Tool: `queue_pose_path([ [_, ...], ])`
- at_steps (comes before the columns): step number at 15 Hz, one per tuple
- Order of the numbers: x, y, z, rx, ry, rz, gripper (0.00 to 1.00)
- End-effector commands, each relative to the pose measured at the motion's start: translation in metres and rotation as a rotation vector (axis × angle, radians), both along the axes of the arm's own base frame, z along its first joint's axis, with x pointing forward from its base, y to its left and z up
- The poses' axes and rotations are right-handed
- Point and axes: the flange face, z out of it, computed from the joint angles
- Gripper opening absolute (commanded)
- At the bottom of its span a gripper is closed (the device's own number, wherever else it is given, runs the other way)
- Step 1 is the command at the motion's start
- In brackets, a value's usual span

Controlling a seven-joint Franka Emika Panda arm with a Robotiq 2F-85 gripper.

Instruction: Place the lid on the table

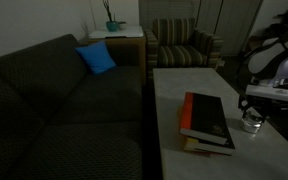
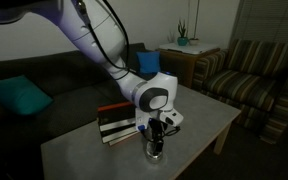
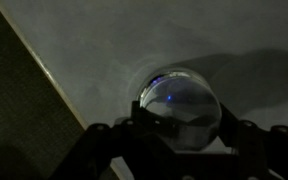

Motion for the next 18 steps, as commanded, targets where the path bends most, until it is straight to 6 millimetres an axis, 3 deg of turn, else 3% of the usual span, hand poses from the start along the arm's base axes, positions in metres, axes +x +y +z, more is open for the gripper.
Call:
queue_pose_path([
  [1, -0.0027, -0.0018, -0.0012, -0.008, 0.023, 0.008, 0.67],
  [2, -0.0026, -0.0022, -0.0011, -0.004, 0.023, 0.009, 0.93],
  [6, -0.0028, -0.0036, -0.0013, 0.002, 0.026, 0.013, 1.00],
  [7, -0.0029, -0.0041, -0.0014, 0.006, 0.026, 0.021, 0.72],
  [9, -0.0027, -0.0053, -0.0013, 0.015, 0.024, 0.023, 0.72],
  [11, -0.0029, -0.0064, -0.0013, 0.020, 0.026, 0.028, 0.58],
  [12, -0.0032, -0.0070, -0.0014, 0.023, 0.027, 0.030, 0.80],
  [13, -0.0034, -0.0078, -0.0015, 0.024, 0.027, 0.034, 0.78],
  [14, -0.0035, -0.0086, -0.0016, 0.026, 0.026, 0.034, 0.47],
  [15, -0.0038, -0.0094, -0.0017, 0.027, 0.027, 0.034, 0.50],
  [18, -0.0031, -0.0102, -0.0009, 0.025, 0.024, 0.033, 0.45],
])
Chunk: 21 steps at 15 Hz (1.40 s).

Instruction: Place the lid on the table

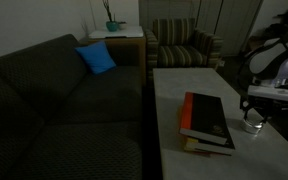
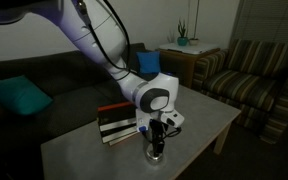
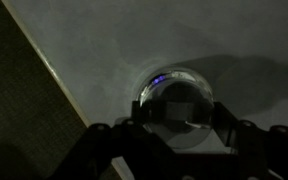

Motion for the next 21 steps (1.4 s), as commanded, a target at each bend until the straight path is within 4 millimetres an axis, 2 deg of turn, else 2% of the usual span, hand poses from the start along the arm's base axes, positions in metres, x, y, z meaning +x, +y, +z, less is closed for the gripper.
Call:
queue_pose_path([
  [1, -0.001, -0.005, 0.000, 0.019, 0.013, 0.015, 0.45],
  [15, 0.003, -0.002, 0.001, -0.035, -0.054, 0.026, 0.45],
  [21, 0.004, 0.007, 0.000, -0.041, -0.100, 0.059, 0.45],
])
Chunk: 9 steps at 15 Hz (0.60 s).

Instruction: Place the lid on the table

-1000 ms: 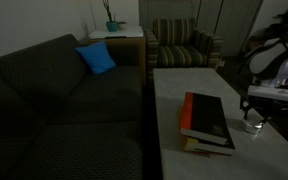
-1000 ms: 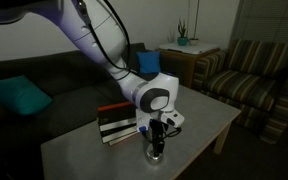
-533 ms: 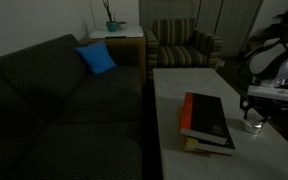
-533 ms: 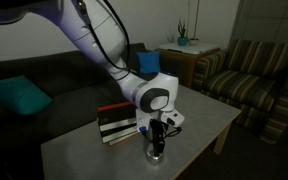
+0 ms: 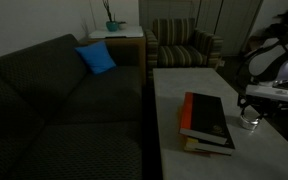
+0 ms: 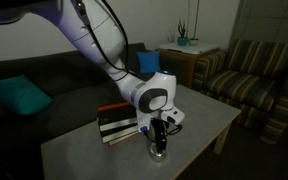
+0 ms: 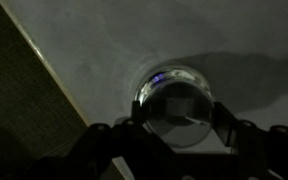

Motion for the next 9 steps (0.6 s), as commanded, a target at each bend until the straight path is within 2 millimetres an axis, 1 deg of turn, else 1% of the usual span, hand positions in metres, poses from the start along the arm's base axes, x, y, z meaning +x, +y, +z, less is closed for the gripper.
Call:
queue_pose_path([
  [1, -0.005, 0.006, -0.005, -0.007, -0.004, 0.036, 0.45],
  [4, -0.011, 0.010, -0.007, -0.005, 0.006, 0.049, 0.45],
  [9, -0.019, 0.017, -0.001, -0.010, -0.004, 0.087, 0.45],
])
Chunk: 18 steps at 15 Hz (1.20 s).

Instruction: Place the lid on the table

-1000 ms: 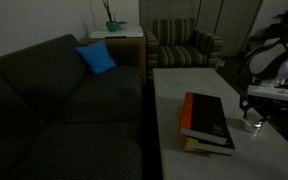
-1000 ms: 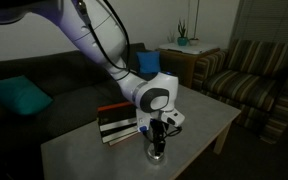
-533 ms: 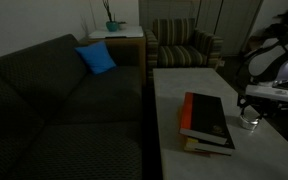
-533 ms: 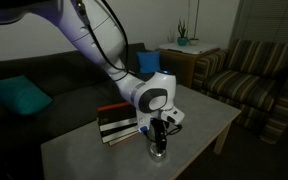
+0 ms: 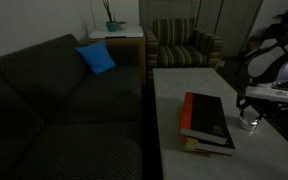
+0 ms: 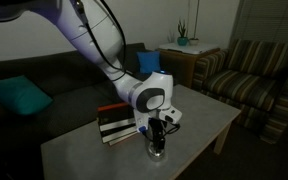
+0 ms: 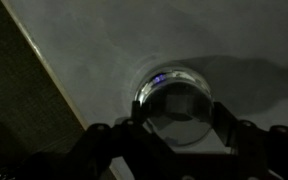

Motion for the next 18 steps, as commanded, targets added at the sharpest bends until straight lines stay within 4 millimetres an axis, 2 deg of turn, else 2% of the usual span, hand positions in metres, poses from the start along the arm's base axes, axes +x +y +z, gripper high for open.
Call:
queue_pose_path([
  [1, -0.017, 0.009, 0.002, -0.009, -0.016, 0.034, 0.45],
  [6, -0.036, 0.016, 0.012, -0.034, -0.078, 0.029, 0.45],
  [14, -0.076, 0.013, 0.039, -0.084, -0.235, -0.021, 0.45],
  [18, -0.087, 0.017, 0.044, -0.043, -0.177, 0.044, 0.45],
])
